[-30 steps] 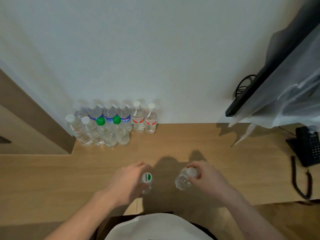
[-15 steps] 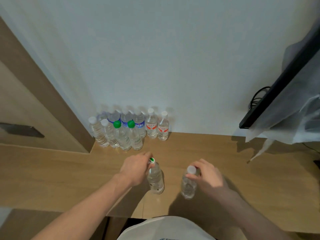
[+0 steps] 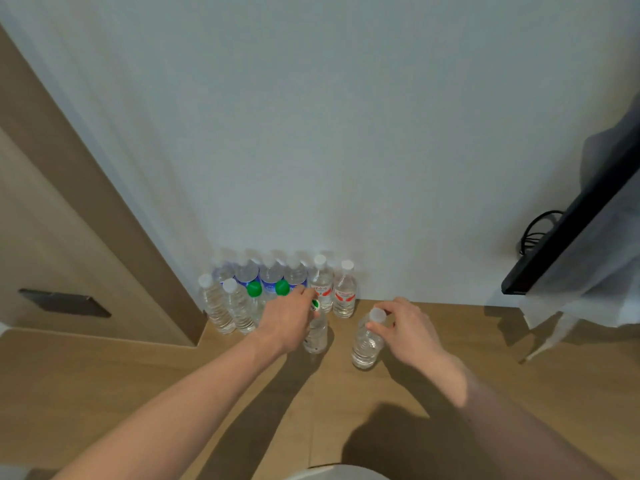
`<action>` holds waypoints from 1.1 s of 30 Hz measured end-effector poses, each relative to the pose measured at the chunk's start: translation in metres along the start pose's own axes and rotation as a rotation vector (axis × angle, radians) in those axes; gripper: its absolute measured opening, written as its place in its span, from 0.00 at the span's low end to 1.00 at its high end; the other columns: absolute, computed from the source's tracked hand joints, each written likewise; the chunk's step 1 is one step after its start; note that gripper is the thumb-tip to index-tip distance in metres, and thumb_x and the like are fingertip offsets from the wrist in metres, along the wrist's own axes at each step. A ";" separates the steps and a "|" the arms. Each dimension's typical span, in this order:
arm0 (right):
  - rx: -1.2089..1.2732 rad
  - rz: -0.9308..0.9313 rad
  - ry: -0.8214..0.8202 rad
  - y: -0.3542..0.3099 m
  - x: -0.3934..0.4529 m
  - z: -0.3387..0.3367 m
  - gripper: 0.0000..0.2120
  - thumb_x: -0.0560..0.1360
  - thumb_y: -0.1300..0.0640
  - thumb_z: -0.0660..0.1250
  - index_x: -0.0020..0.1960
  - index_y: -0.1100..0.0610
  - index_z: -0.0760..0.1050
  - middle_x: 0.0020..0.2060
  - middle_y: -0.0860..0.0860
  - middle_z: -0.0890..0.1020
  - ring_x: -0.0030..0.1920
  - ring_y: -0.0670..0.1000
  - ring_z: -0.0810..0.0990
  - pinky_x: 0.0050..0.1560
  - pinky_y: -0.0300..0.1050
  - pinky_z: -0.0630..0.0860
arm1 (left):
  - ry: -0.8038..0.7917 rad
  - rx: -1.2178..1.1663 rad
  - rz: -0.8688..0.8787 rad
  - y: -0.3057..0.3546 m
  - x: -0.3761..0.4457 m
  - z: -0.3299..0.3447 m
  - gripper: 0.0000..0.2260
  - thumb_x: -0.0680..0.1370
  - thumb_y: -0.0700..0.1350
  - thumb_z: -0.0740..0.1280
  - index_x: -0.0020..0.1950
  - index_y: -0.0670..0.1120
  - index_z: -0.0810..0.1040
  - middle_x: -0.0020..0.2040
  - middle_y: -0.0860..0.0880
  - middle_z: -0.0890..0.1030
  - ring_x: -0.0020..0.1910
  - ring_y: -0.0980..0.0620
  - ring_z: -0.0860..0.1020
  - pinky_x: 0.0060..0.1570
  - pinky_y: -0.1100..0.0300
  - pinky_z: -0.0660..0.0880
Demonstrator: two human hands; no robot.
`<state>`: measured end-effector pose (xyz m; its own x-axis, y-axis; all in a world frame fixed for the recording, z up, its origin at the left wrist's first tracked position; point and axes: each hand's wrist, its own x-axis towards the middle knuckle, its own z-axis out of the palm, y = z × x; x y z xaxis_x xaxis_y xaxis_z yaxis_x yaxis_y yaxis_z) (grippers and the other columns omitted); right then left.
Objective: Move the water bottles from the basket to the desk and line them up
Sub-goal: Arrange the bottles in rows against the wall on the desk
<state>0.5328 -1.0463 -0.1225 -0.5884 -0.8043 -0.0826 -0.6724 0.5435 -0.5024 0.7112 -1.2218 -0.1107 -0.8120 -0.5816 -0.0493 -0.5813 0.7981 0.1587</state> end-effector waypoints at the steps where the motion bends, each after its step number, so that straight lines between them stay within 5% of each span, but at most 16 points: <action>1: -0.001 0.009 -0.001 -0.004 0.007 0.002 0.15 0.78 0.43 0.74 0.63 0.46 0.82 0.50 0.44 0.76 0.53 0.54 0.81 0.52 0.49 0.74 | -0.002 -0.004 -0.001 -0.003 0.005 0.002 0.16 0.85 0.51 0.64 0.72 0.48 0.72 0.66 0.49 0.78 0.53 0.48 0.82 0.45 0.56 0.78; 18: -0.027 0.072 -0.068 -0.037 0.084 0.046 0.15 0.80 0.44 0.71 0.64 0.47 0.82 0.57 0.49 0.80 0.58 0.54 0.82 0.53 0.48 0.74 | -0.041 -0.024 -0.039 -0.032 0.062 0.047 0.15 0.83 0.47 0.68 0.69 0.48 0.73 0.63 0.48 0.78 0.53 0.45 0.83 0.49 0.47 0.83; 26: 0.035 0.111 -0.057 -0.042 0.088 0.057 0.13 0.78 0.44 0.69 0.59 0.48 0.82 0.50 0.45 0.76 0.49 0.49 0.75 0.50 0.46 0.70 | -0.006 -0.132 -0.075 -0.027 0.065 0.057 0.13 0.84 0.46 0.66 0.68 0.49 0.73 0.62 0.49 0.77 0.49 0.49 0.82 0.49 0.49 0.83; 33: 0.082 0.114 -0.054 -0.035 0.084 0.055 0.20 0.77 0.43 0.72 0.68 0.42 0.77 0.62 0.42 0.78 0.60 0.49 0.80 0.59 0.44 0.74 | -0.029 -0.173 -0.091 -0.025 0.060 0.062 0.21 0.83 0.47 0.67 0.75 0.52 0.66 0.69 0.48 0.72 0.52 0.47 0.82 0.51 0.52 0.82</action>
<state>0.5314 -1.1463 -0.1592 -0.6322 -0.7516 -0.1883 -0.5625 0.6123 -0.5556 0.6731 -1.2668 -0.1793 -0.7593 -0.6431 -0.0994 -0.6364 0.7020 0.3196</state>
